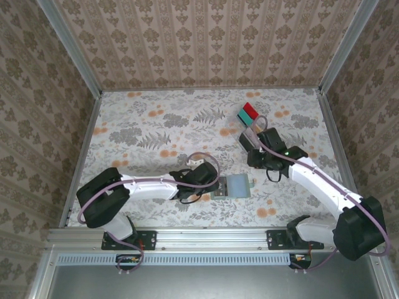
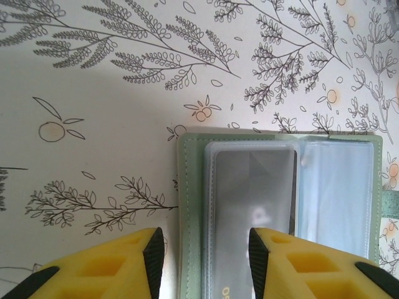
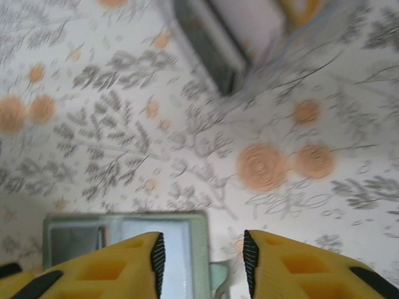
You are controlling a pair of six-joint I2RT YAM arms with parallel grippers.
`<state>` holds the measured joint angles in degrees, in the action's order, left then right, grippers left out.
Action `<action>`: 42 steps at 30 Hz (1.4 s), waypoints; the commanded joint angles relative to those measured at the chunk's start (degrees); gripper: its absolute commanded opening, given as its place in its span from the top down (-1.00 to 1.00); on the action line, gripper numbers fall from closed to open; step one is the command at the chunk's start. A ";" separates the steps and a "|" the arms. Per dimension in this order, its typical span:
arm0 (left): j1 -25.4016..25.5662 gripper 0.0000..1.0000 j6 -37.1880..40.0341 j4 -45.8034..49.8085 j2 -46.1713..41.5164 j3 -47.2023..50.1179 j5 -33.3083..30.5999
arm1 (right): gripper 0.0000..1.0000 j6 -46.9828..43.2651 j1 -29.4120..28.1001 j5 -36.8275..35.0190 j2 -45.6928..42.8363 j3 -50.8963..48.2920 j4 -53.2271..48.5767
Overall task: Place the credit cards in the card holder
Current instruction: Rotate the storage box at the center of the table.
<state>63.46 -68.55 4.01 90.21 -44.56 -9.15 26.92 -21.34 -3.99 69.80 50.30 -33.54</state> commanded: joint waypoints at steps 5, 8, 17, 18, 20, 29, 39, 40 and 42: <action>-0.08 0.07 2.52 2.26 -2.94 -0.60 -2.09 | 0.05 -4.68 8.71 4.93 5.75 9.05 -2.58; -0.52 0.04 3.37 2.97 -3.61 -1.22 -2.37 | 0.01 -6.43 9.65 6.01 9.25 12.31 -2.90; -2.87 -0.11 5.65 3.28 -5.90 -1.32 -1.29 | -0.01 -9.43 10.03 -0.61 21.60 24.40 -7.71; -3.18 -0.11 5.78 3.36 -6.00 -1.38 -1.05 | -0.04 -9.45 10.21 -2.36 22.04 25.30 -7.51; -3.49 -0.12 6.04 3.41 -6.51 -1.29 -0.94 | -0.15 -9.38 10.95 -3.66 23.14 27.21 -7.36; -4.15 -0.15 6.50 2.29 -7.75 -0.89 -0.32 | -0.23 -6.26 17.53 9.89 32.20 34.57 -6.27; -4.51 -0.18 7.04 2.38 -9.06 -0.96 -0.21 | -0.17 -5.64 18.05 27.83 34.90 31.94 -2.23; -4.55 -0.19 7.03 2.40 -9.13 -0.95 -0.23 | -0.16 -5.57 17.94 28.87 34.52 31.22 -1.57; -4.57 -0.19 7.03 2.41 -9.05 -0.93 -0.04 | -0.16 -6.06 17.36 30.10 33.35 29.59 -0.66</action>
<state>59.16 -62.89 6.02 82.74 -44.66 -9.45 20.14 -3.03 18.98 105.16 82.06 -35.88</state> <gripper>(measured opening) 0.593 0.580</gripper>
